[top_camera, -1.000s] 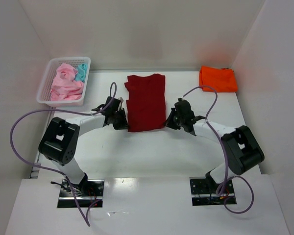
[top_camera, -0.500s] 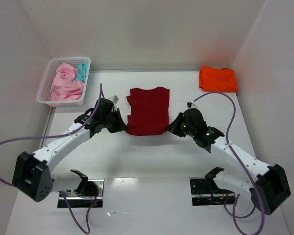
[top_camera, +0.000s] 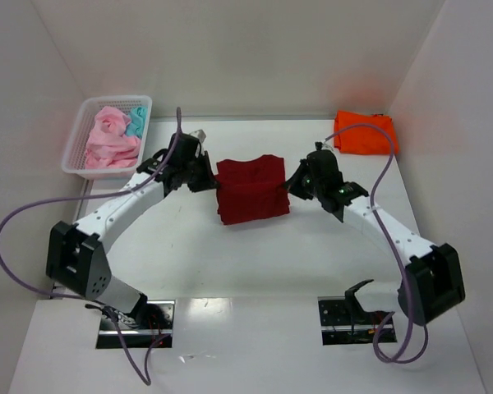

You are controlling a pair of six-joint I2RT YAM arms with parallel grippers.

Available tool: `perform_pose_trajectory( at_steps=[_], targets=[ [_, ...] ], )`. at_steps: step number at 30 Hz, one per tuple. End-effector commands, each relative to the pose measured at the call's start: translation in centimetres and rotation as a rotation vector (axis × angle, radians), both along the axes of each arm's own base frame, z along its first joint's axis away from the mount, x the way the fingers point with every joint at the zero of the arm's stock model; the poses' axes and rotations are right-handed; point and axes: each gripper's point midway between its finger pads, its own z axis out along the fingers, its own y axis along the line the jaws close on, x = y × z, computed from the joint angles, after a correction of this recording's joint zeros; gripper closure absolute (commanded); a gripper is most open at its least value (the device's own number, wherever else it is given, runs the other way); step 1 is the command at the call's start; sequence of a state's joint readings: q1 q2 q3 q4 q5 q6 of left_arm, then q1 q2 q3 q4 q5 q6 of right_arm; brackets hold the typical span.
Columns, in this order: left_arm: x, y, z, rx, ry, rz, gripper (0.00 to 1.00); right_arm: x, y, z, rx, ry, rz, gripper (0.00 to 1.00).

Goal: Fold and stack the t-shirts
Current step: Fold the long partially folded tshirt into a neat square

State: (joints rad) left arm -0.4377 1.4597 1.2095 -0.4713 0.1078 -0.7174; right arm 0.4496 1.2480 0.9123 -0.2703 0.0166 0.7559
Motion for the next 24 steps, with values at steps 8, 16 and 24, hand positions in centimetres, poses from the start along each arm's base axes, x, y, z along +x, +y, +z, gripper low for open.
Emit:
perform_pose_trajectory(
  at_steps=[8, 16, 24],
  targets=[
    [9.8, 0.7, 0.4, 0.023, -0.068, 0.006, 1.00, 9.9, 0.0, 2.0, -0.016, -0.137, -0.012, 1.00],
    [13.7, 0.8, -2.3, -0.008, -0.028, -0.011, 1.00, 14.8, 0.5, -0.3, -0.041, -0.115, -0.005, 1.00],
    [17.5, 1.2, -4.7, -0.010, -0.015, -0.009, 1.00, 18.0, -0.5, -2.7, -0.072, -0.098, -0.033, 1.00]
  ],
)
